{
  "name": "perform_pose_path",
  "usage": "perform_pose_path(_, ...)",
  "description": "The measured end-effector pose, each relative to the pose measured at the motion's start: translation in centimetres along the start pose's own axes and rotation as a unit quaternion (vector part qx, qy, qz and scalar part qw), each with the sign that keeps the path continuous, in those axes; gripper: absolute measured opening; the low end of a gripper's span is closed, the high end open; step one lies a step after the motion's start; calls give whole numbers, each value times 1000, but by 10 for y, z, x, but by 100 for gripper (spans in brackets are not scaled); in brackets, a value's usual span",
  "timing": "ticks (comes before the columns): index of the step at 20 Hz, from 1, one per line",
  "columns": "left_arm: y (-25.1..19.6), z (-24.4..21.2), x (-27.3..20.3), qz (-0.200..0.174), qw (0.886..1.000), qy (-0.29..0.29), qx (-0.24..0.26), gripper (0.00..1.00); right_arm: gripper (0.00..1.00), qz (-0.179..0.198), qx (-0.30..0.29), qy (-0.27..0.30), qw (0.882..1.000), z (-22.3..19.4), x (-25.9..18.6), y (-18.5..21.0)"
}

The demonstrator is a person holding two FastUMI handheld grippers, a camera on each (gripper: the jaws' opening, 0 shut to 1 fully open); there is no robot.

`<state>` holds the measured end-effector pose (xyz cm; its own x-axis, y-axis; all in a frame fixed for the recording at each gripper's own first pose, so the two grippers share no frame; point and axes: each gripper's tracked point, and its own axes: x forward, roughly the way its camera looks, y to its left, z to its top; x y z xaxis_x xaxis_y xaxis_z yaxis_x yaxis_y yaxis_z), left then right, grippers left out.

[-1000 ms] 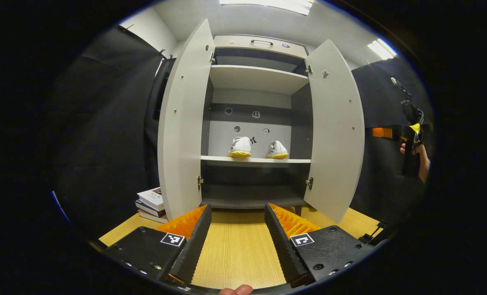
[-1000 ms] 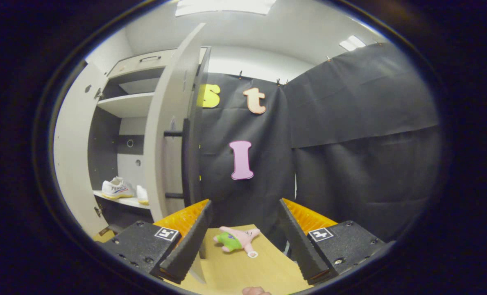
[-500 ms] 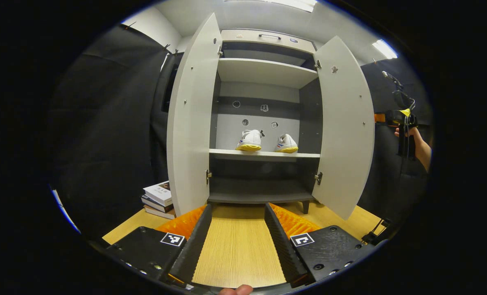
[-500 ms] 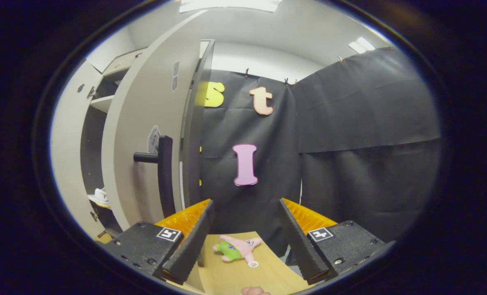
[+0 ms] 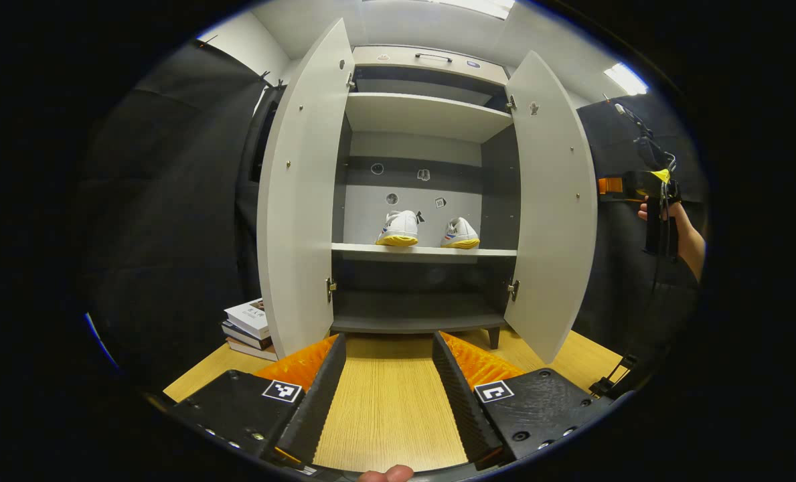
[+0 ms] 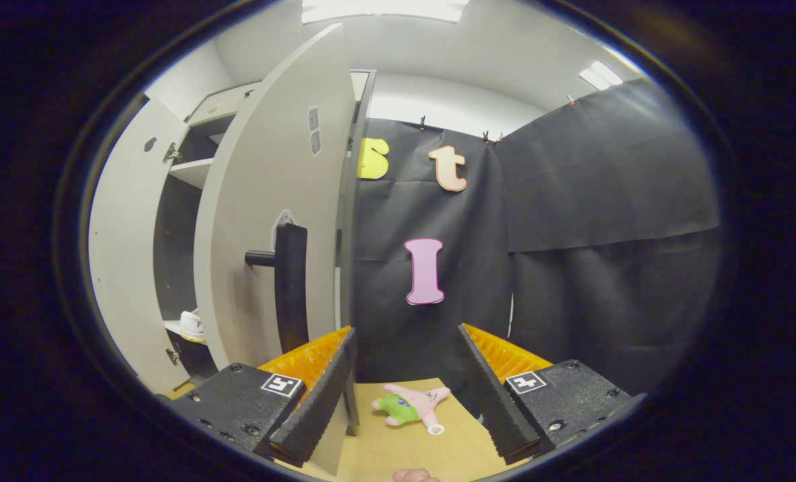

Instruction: Grab one shoe with the right hand and put it into the shoe cabinet, grab the other shoe with the left hand and put it into the shoe cabinet; then close the right door with the right hand and the left door with the left hand.

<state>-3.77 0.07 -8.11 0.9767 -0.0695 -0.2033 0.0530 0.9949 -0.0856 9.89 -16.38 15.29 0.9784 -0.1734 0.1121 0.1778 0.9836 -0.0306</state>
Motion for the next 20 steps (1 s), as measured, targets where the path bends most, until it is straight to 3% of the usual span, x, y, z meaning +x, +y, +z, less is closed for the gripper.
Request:
perform_pose_path(11, 34, -6, -4, 36, 999, 6, -10, 78, 96, 111, 44, 20, 993, -6, 12, 140)
perform_pose_path(12, 39, -8, -6, 43, 999, 7, -10, 79, 91, 117, 40, 20, 992, -6, 16, 152)
perform_pose_path(13, 45, -9, -8, 49, 999, 8, -12, 78, 96, 116, 30, 18, 993, -6, 21, 159)
perform_pose_path(17, 65, -13, -14, 75, 997, 13, -20, 78, 95, 112, 33, 11, 993, 0, 31, 170)
perform_pose_path(18, 68, -14, -16, 78, 997, 14, -22, 78, 91, 114, 42, 9, 993, 3, 34, 171)
perform_pose_path(20, 75, -13, -16, 86, 996, 14, -23, 79, 96, 117, 50, 5, 992, 9, 38, 173)
